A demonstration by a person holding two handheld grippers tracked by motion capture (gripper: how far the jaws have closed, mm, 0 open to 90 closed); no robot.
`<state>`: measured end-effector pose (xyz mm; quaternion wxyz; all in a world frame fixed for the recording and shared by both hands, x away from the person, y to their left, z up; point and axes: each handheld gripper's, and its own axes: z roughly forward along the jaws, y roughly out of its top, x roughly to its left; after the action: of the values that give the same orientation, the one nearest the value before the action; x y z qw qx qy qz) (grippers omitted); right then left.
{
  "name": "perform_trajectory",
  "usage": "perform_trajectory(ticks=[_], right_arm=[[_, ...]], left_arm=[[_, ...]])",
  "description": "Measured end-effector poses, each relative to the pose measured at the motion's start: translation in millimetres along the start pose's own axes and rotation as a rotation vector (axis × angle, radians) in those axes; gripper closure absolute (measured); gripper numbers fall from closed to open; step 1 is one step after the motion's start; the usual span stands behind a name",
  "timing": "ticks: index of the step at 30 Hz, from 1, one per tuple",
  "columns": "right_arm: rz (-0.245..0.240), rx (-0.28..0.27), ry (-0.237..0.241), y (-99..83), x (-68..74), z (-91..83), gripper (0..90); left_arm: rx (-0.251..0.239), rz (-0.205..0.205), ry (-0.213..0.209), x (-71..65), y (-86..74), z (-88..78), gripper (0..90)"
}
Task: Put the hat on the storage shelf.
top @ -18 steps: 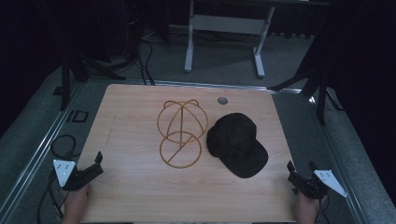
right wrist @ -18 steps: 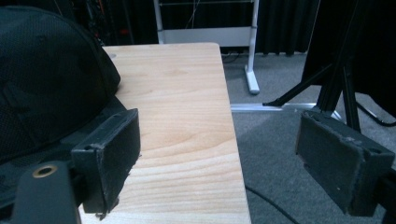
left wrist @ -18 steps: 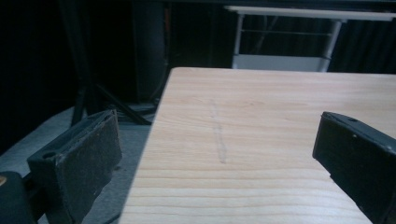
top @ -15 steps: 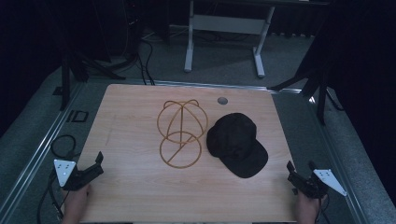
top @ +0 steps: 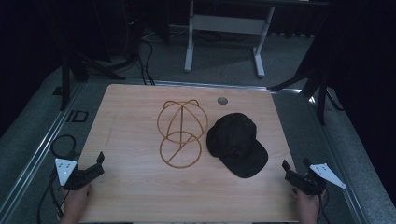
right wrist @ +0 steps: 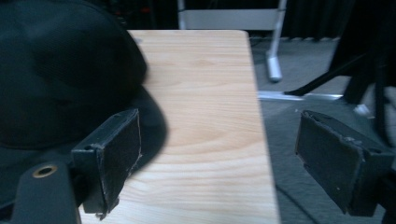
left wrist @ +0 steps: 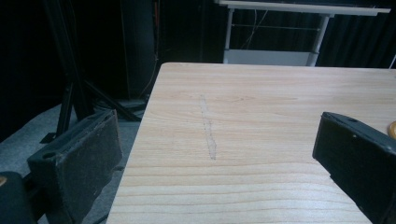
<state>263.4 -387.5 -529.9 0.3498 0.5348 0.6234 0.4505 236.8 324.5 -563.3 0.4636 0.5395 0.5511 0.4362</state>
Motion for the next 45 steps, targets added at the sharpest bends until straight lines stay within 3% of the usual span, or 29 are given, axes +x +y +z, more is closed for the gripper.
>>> perform_trajectory(ticks=[5, 9, 16, 20, 22, 27, 33, 39, 42, 45], right_arm=[[-0.015, -0.006, 0.058, 16.4, 15.7, 0.8, 14.2], [0.019, -0.018, 0.12, 30.6, 31.4, 5.7, 13.9], [-0.004, 0.022, 0.199, 50.5, 62.1, 22.5, 13.9], [-0.041, 0.033, 0.185, 57.2, 82.5, 33.1, 13.0], [-0.044, 0.025, 0.216, 59.9, 91.5, 36.8, 12.9], [-0.072, 0.04, 0.242, 68.4, 111.1, 49.7, 12.7], [-0.095, 0.042, 0.235, 78.5, 133.8, 65.6, 9.8], [-0.106, 0.067, 0.157, 83.1, 148.2, 83.1, 8.9], [-0.125, 0.105, 0.091, 79.6, 152.8, 92.7, 8.8], [-0.107, 0.125, 0.075, 75.9, 152.5, 98.3, 8.2]], left_arm=[[-0.002, 0.016, -0.004, -0.7, -0.2, -0.7, 1.7], [-0.001, 0.017, -0.008, -0.8, -0.2, -1.0, 1.6], [-0.004, 0.025, -0.009, -1.5, -0.3, -1.3, 1.7], [-0.005, 0.027, -0.013, -1.8, -0.4, -1.4, 1.7], [-0.005, 0.027, -0.014, -1.8, -0.5, -1.5, 1.7], [-0.005, 0.029, -0.021, -1.9, -0.5, -1.6, 1.7], [-0.002, 0.023, -0.034, -1.4, -0.4, -1.7, 1.7], [-0.002, 0.026, -0.044, -1.4, -0.4, -2.0, 1.7], [0.001, 0.021, -0.05, -1.2, -0.4, -2.2, 1.7], [0.002, 0.025, -0.054, -1.2, -0.4, -2.4, 1.7]])
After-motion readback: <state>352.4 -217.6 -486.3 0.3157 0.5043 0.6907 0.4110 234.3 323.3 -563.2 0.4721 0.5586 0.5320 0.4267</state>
